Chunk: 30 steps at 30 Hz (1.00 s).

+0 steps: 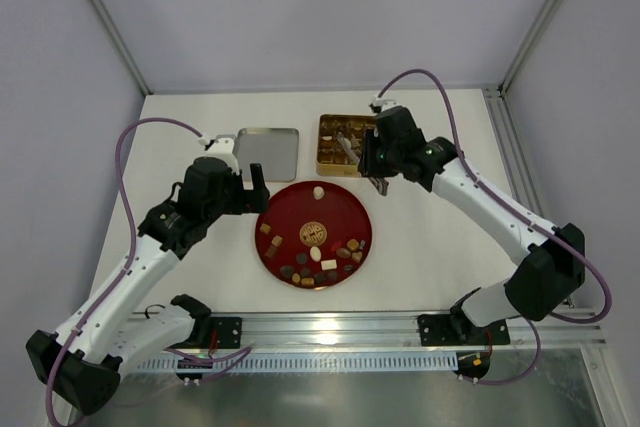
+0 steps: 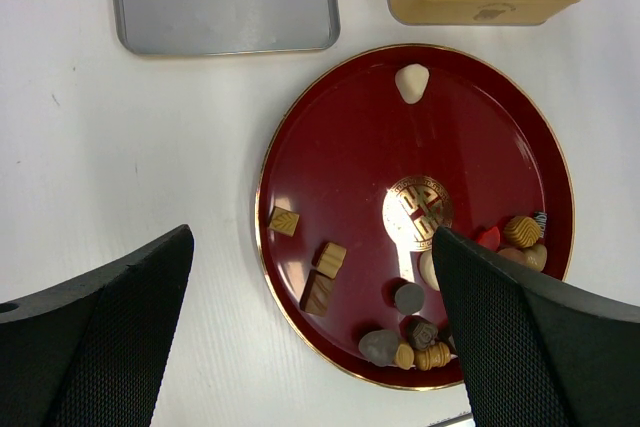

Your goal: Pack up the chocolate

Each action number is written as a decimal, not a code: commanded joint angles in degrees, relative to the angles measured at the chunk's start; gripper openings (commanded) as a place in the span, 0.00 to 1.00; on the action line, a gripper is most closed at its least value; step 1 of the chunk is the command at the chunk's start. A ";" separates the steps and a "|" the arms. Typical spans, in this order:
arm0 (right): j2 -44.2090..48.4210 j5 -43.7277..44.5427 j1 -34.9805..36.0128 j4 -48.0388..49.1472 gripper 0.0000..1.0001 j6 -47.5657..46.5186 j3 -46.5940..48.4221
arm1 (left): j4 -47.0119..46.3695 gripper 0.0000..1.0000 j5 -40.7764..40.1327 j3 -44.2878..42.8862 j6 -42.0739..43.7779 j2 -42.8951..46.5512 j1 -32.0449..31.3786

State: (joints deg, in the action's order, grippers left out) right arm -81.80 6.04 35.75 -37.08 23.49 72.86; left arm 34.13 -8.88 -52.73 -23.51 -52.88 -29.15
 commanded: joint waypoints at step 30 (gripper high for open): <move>-20.51 -1.91 -7.97 3.51 0.37 -5.82 19.42 | -1.61 1.00 0.36 -0.36 0.30 -0.12 -0.12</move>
State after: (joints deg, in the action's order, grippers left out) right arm -102.48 4.05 27.88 -35.35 18.46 88.84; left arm 34.11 -8.91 -52.73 -23.51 -53.15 -29.15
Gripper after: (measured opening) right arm 0.371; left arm 0.996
